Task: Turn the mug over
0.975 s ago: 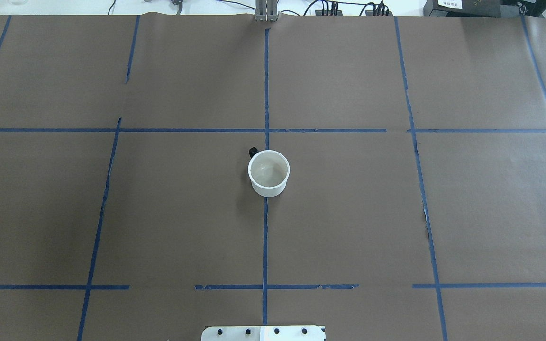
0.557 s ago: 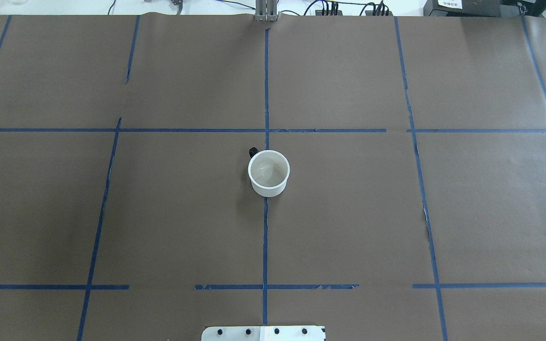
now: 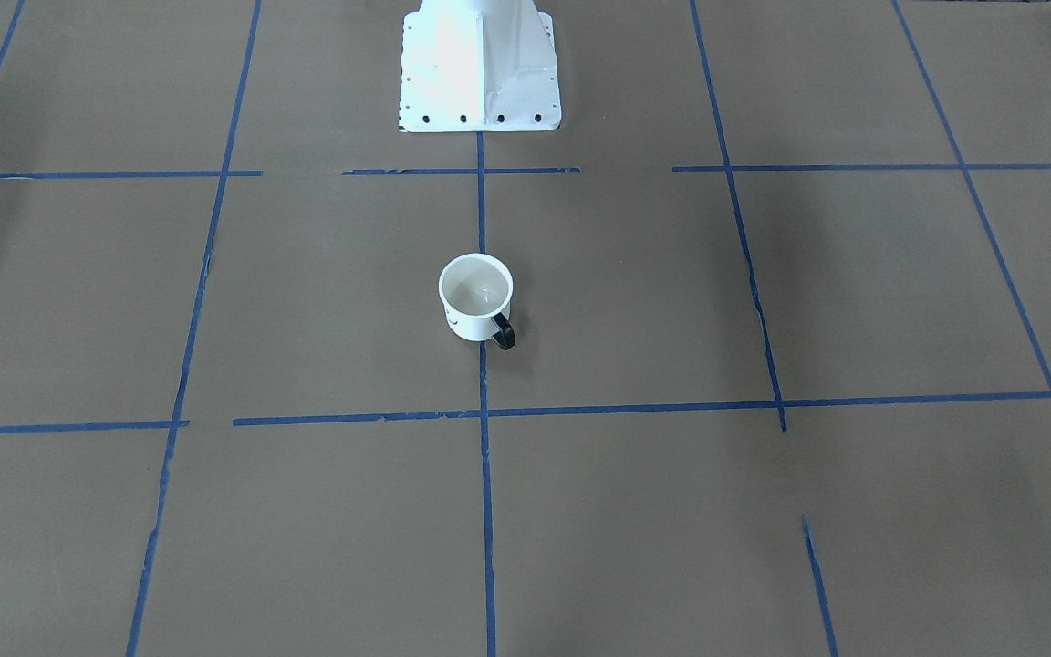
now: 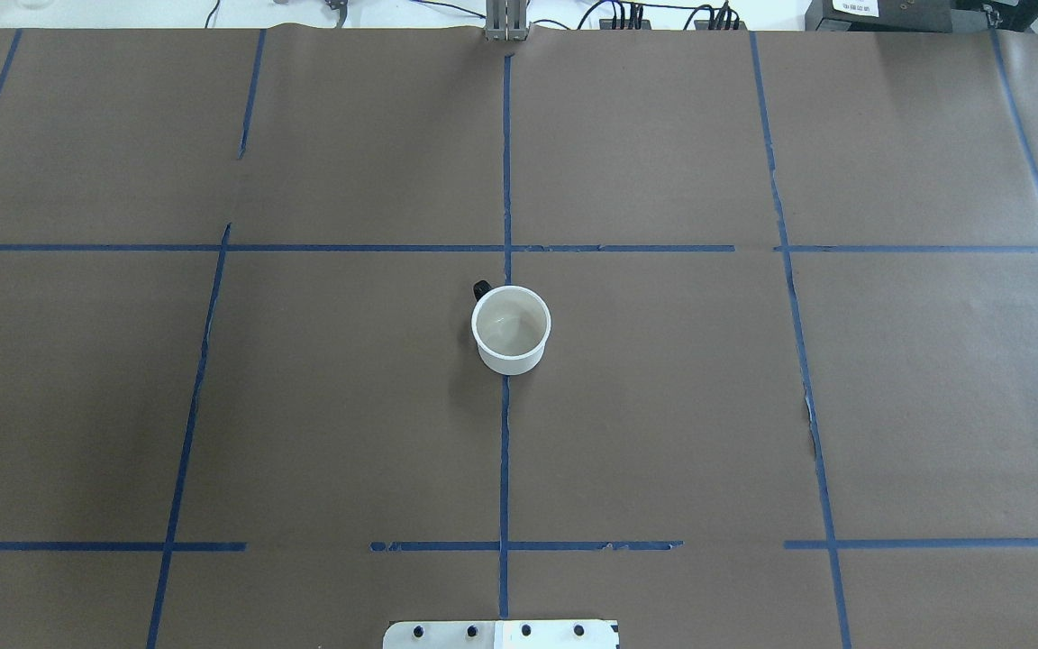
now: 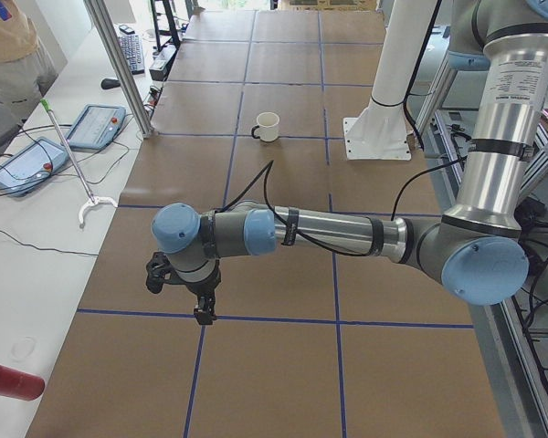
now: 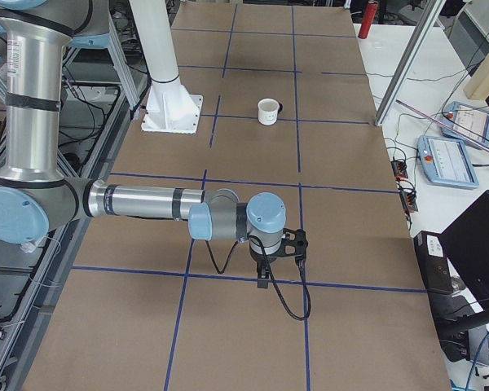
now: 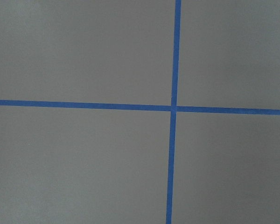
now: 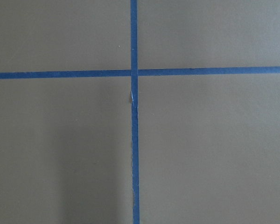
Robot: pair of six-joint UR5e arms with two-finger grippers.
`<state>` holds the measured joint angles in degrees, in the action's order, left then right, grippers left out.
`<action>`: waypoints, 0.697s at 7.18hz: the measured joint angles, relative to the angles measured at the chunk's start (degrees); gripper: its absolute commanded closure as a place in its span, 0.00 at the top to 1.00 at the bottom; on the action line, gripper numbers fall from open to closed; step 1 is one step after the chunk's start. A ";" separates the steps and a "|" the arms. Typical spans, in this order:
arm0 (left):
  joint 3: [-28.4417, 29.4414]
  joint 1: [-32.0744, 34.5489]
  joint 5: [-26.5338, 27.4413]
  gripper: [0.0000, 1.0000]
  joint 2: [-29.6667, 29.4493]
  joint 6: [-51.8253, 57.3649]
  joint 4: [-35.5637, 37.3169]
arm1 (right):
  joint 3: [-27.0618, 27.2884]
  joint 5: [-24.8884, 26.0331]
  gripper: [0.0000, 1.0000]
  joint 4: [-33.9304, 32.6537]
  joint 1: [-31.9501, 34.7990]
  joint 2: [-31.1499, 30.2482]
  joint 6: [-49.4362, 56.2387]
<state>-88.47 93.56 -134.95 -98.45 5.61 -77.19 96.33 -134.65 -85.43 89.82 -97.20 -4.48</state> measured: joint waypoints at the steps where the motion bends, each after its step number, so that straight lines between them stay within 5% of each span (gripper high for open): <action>1: -0.88 0.01 0.02 1.00 0.12 -0.01 0.23 | 0.00 0.00 1.00 0.00 0.00 0.00 0.00; 5: -1.89 -0.04 0.41 1.00 0.18 -0.07 0.59 | 0.00 0.00 1.00 0.00 0.00 0.00 0.00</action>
